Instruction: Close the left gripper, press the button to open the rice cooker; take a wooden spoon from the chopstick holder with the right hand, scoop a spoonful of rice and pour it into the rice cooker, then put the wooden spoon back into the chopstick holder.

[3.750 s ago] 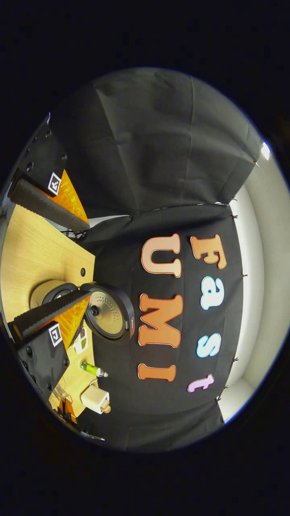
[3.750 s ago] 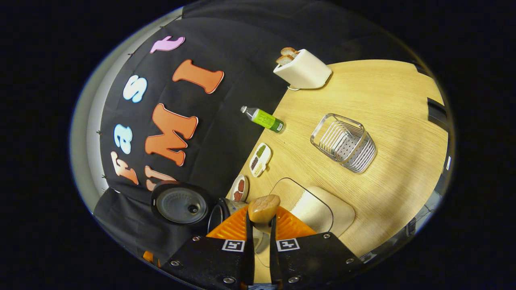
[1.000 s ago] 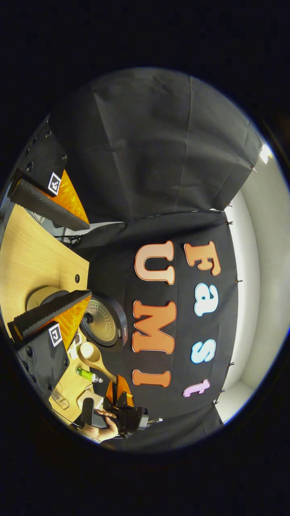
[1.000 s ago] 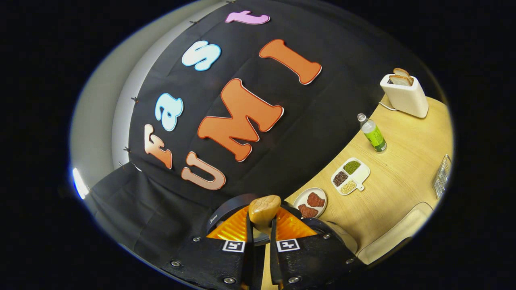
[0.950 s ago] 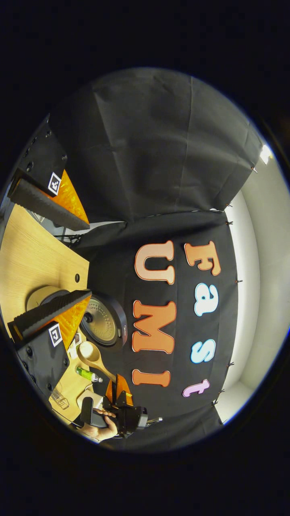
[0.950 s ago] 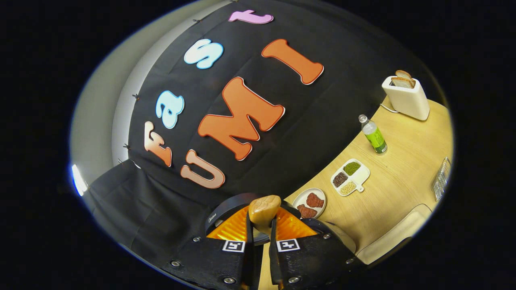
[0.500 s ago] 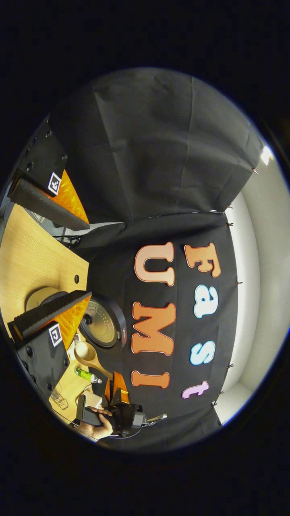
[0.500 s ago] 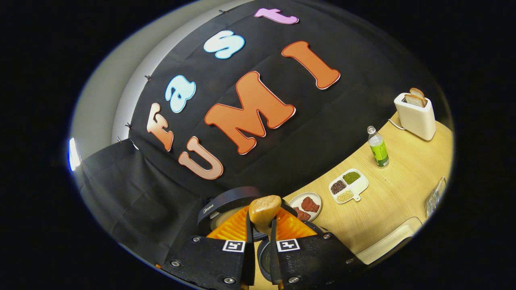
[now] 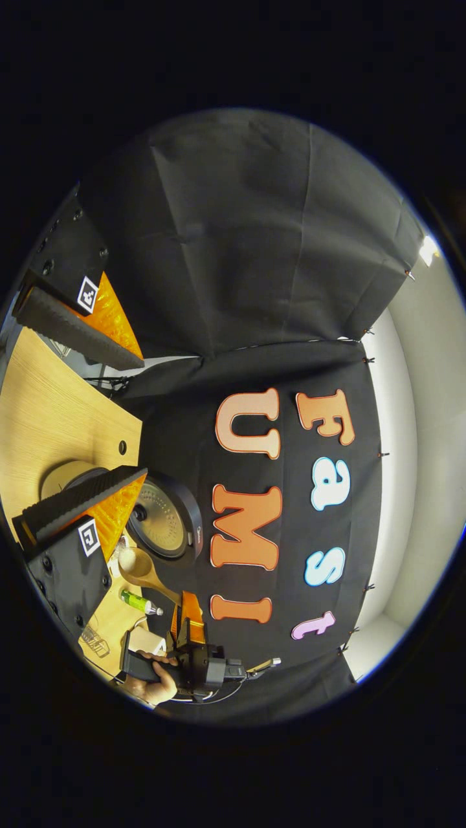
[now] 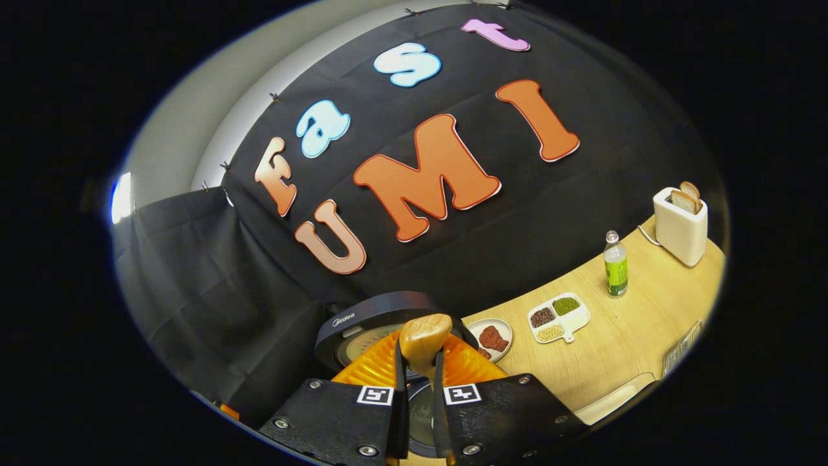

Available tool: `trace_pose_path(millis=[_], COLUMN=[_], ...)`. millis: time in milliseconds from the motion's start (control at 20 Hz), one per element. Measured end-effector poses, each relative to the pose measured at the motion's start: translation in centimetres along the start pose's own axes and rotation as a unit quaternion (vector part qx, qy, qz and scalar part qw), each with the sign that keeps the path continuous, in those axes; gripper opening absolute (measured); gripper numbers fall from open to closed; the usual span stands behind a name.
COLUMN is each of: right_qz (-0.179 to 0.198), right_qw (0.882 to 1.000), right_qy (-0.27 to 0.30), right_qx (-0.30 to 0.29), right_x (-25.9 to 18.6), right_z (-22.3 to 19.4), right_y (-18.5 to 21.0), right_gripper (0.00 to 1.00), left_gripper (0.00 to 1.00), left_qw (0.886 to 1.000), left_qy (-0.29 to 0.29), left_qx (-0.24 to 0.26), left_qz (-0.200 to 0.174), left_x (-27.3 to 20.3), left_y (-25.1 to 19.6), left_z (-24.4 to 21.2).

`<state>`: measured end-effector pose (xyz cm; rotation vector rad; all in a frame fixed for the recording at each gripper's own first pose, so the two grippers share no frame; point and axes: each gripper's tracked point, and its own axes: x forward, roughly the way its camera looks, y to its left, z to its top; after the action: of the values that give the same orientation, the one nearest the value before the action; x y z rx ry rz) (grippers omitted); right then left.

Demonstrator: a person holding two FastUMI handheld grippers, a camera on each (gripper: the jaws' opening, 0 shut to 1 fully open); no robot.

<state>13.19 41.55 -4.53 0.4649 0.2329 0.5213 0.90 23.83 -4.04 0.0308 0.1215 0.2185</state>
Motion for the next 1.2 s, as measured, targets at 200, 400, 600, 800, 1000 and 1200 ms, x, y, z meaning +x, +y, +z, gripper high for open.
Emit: trace_pose_path(millis=[200,400,600,800,1000,1200], right_qz=[0.009,0.017,0.025,0.023,0.036,0.056], right_qw=[0.999,0.996,0.992,0.981,0.970,0.954], right_qy=[-0.003,-0.007,-0.010,-0.019,-0.019,-0.019], right_qx=[-0.042,-0.084,-0.127,-0.190,-0.239,-0.295], right_x=[-0.1,0.0,-0.2,-0.5,-0.3,-0.1], right_z=[-0.1,-0.4,-0.7,-1.0,-1.7,-2.7], right_y=[1.1,2.2,3.2,3.8,4.6,5.5], right_gripper=[0.14,0.14,0.14,0.14,0.14,0.14], left_gripper=[0.97,0.97,0.97,0.97,0.97,0.97], left_qw=[1.000,1.000,1.000,1.000,1.000,1.000], left_qy=[0.000,0.001,0.000,0.000,0.003,0.003], left_qx=[-0.002,0.003,0.001,-0.001,0.000,0.003], left_qz=[-0.001,-0.003,-0.003,0.000,0.000,-0.001], left_x=[0.2,0.2,0.2,0.2,0.4,0.4], left_y=[0.0,-0.1,0.0,0.1,0.0,-0.2], left_z=[-0.1,-0.1,-0.1,-0.1,-0.4,-0.3])
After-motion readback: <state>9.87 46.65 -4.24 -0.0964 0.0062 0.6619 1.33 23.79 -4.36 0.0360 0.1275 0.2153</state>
